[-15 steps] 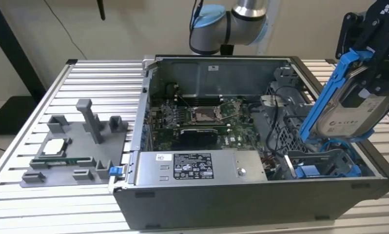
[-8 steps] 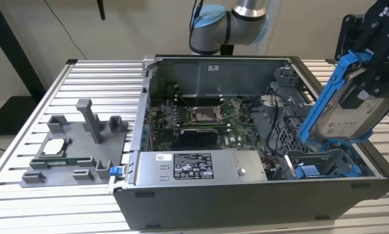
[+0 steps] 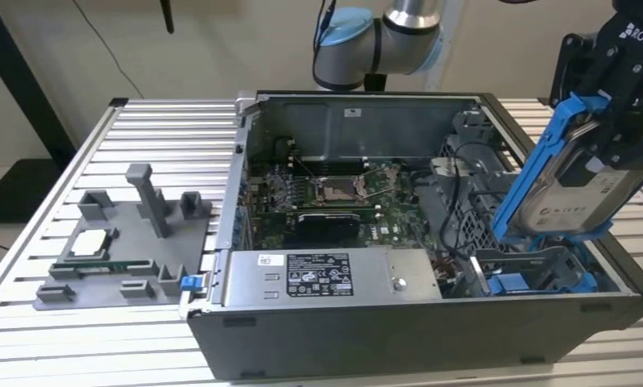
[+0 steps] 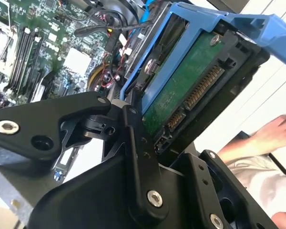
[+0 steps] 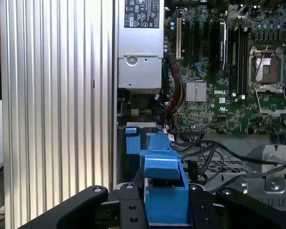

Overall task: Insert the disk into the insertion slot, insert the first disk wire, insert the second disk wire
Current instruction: 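Insert the disk into the insertion slot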

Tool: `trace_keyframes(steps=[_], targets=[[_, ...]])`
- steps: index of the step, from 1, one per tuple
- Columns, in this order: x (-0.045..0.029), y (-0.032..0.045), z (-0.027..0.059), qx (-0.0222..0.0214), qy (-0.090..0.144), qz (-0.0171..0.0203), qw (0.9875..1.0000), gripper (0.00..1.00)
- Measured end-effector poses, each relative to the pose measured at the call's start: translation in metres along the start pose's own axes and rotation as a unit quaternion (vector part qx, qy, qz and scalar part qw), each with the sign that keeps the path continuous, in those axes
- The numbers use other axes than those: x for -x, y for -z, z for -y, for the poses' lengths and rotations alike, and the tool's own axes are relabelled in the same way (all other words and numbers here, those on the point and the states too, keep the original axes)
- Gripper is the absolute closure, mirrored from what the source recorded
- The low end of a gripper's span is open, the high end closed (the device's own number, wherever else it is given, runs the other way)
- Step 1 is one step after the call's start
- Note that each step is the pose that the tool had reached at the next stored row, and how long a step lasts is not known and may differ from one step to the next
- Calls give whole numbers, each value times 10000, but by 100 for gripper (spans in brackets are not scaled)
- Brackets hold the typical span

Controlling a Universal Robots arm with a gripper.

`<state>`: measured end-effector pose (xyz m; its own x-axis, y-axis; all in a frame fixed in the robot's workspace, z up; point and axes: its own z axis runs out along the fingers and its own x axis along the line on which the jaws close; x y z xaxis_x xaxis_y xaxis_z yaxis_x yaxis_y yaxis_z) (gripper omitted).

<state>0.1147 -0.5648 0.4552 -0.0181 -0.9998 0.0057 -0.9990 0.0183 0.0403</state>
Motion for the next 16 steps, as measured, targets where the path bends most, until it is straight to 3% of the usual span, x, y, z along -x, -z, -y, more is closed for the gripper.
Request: trace_keyframes(steps=[16], targets=[[0, -35, 1, 0, -7, 1, 10000, 100]])
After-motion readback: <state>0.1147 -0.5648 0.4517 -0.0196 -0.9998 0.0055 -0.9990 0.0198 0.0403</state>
